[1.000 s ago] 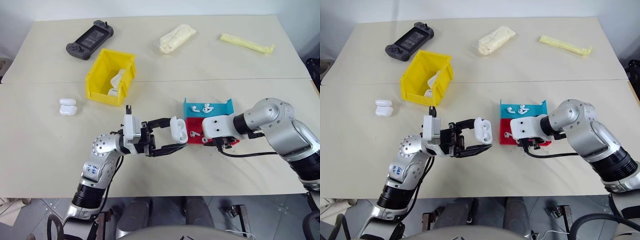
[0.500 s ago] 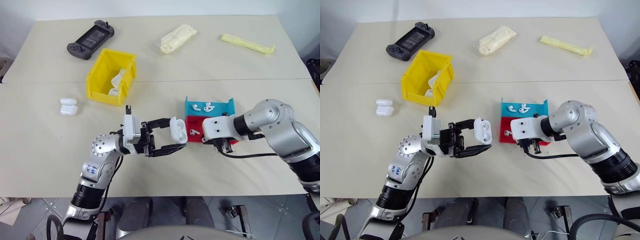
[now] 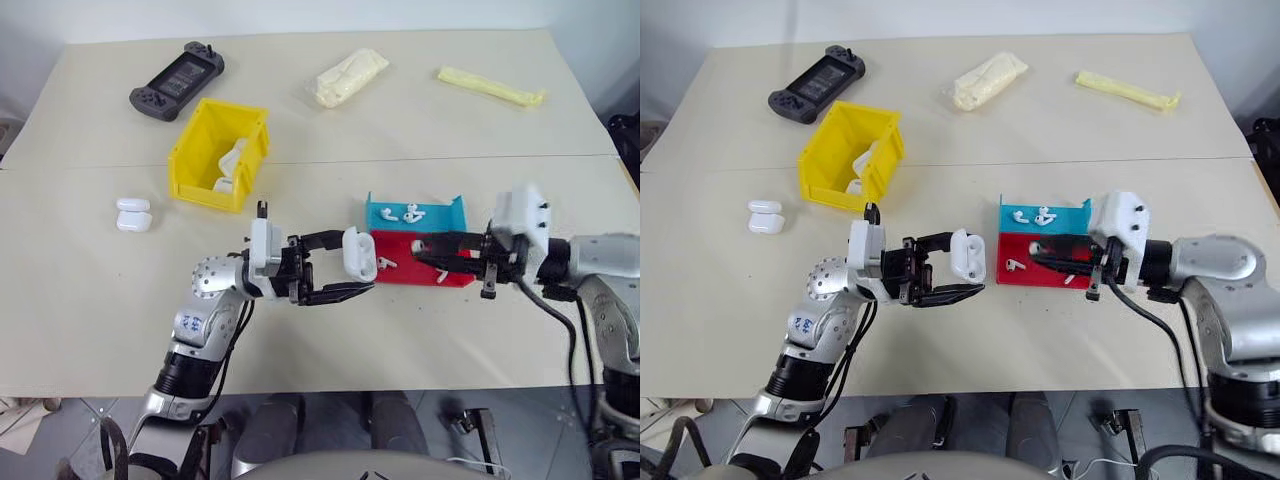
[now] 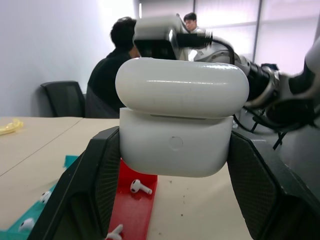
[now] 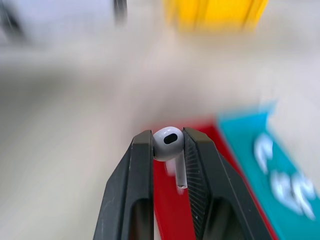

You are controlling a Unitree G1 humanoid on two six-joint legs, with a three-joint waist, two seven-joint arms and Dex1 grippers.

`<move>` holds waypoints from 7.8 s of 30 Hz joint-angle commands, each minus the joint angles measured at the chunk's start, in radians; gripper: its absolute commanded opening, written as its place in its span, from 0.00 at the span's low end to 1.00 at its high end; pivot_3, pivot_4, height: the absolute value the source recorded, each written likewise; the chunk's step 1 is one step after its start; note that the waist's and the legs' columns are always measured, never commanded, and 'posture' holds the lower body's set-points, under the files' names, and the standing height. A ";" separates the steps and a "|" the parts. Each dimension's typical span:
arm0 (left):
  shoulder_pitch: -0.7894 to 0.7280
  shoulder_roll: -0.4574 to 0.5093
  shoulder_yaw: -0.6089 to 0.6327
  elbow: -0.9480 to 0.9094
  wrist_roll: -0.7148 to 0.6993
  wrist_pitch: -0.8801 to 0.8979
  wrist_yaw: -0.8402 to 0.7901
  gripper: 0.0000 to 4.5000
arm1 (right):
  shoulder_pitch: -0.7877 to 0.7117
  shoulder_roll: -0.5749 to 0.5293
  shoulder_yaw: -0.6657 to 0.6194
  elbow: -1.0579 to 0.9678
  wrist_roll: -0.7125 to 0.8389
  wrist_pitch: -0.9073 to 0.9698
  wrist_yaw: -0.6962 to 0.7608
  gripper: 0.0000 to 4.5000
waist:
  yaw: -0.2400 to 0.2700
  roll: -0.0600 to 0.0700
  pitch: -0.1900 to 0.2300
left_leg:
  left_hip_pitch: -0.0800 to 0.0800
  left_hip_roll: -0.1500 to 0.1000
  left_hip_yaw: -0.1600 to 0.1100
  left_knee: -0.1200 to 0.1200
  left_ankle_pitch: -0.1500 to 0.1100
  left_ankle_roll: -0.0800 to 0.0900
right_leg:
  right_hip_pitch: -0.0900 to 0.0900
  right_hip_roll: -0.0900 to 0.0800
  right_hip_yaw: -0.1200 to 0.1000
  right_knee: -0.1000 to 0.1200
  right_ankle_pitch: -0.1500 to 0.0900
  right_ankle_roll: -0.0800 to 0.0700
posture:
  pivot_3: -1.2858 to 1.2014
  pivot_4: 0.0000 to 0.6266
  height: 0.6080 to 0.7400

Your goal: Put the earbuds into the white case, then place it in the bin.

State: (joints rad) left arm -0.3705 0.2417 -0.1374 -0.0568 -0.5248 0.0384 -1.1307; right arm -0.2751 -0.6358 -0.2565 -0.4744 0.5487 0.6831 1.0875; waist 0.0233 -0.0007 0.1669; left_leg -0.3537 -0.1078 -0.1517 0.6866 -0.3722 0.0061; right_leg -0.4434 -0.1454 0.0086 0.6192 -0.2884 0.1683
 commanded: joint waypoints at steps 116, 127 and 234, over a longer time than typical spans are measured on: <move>-0.096 -0.017 0.081 0.052 -0.038 0.071 -0.054 0.62 | 0.225 -0.099 -0.178 0.045 0.398 -0.159 -0.217 0.99 | 0.005 0.000 0.000 | -0.001 -0.001 -0.001 0.000 0.000 0.001 | 0.000 -0.001 0.000 0.001 0.000 0.000 | 0.52 0.24 1.00; -0.044 0.014 0.070 0.045 0.004 -0.002 -0.049 0.62 | 0.323 -0.306 -0.245 0.354 0.048 -0.477 0.060 0.99 | -0.002 0.000 0.000 | 0.003 -0.001 0.004 -0.001 0.000 0.002 | 0.002 0.000 0.002 -0.001 0.001 0.000 | 0.52 0.24 1.00; 0.060 -0.012 0.047 -0.034 0.026 -0.077 0.123 0.62 | -0.731 -0.078 0.594 0.832 -0.661 -0.239 0.369 0.41 | -0.025 0.002 0.001 | -0.004 -0.002 0.004 0.004 0.000 0.003 | -0.003 -0.003 -0.003 -0.001 0.006 0.000 | 0.52 0.24 1.00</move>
State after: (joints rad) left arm -0.3073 0.2356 -0.0922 -0.0625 -0.4850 -0.0261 -1.0062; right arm -0.9820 -0.6959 0.3546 0.3655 -0.1163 0.4730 1.4600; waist -0.0022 0.0017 0.1676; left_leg -0.3580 -0.1094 -0.1477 0.6908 -0.3727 0.0094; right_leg -0.4465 -0.1484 0.0053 0.6182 -0.2821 0.1685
